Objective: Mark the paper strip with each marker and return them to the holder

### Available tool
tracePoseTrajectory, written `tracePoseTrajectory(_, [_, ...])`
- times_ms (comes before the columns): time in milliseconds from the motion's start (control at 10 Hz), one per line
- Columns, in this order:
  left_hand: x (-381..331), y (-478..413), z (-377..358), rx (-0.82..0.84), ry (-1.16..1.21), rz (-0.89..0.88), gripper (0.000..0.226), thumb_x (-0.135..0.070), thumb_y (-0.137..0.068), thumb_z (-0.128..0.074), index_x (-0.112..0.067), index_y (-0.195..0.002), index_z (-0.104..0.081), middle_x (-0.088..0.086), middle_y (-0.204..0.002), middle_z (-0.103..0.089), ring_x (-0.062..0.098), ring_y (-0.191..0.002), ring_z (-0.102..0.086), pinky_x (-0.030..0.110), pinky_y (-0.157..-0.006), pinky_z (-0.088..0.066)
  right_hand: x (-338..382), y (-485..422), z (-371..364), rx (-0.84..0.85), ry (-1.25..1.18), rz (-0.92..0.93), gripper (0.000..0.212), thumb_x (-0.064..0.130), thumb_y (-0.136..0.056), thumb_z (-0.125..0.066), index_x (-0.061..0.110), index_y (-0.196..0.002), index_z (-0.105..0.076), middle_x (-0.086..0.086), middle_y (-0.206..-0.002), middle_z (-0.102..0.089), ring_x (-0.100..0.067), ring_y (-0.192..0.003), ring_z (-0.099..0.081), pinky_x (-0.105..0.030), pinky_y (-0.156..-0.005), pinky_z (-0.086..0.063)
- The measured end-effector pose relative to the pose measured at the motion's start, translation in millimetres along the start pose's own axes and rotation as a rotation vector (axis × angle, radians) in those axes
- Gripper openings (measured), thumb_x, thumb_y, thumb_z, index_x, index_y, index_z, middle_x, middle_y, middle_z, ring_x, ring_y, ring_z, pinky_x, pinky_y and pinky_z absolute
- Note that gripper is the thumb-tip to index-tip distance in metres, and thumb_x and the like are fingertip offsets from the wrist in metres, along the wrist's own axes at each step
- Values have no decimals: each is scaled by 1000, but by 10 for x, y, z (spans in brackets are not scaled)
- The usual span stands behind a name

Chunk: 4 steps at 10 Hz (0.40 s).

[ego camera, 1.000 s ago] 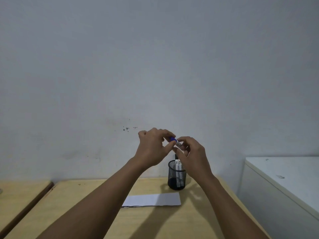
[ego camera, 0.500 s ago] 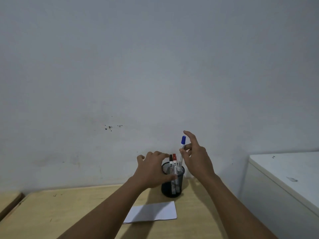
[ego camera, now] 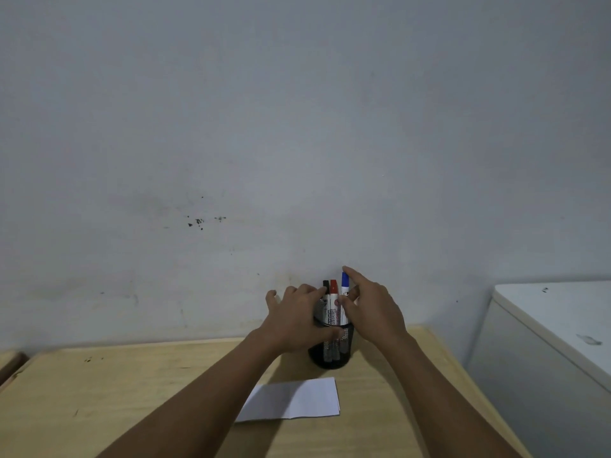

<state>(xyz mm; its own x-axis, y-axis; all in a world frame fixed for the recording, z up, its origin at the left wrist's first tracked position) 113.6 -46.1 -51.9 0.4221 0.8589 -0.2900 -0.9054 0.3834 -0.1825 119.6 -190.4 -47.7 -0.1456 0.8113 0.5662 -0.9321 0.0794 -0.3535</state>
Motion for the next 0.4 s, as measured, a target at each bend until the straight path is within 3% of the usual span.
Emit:
tracePoseTrajectory(100, [-4,8,-3,9,7,6,81,-68,-78,-61,-32,-147,-36,-2,-142,-47,23,-133,-37,60,-113,-12,6,-3,-30,13,78,27,48,36,-103,-46,34,-151,-43,-3,-115,-63,-23,-113,-57,-45,-89,-53])
tracePoseTrajectory(300, [-9,105,86,-4,23,26,82,-71,-78,-59,-33,-146,-34,-3,-147,-45,22,-138,-35,60,-114,-9,84,82,21,43,173,25,51,32,-107,-30,37,-157,-25,-6,-125,-54,-24,-118,-51,-48,-95,-48])
tracePoseTrajectory(400, [61,180,251,-74,8,58,83,-72,-80,-54,-32,-149,-30,-3,-152,-40,22,-142,-30,60,-115,-8,201,109,151,-8,173,40,51,34,-107,-31,35,-157,-24,-5,-134,-52,-23,-123,-49,-49,-98,-47])
Point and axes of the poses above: each hand's wrist, its own y-axis away from the middle knuckle, its own z-axis out of the back of the hand, x = y × z, the point moved 9 cm from there along -y, towards the middle knuckle
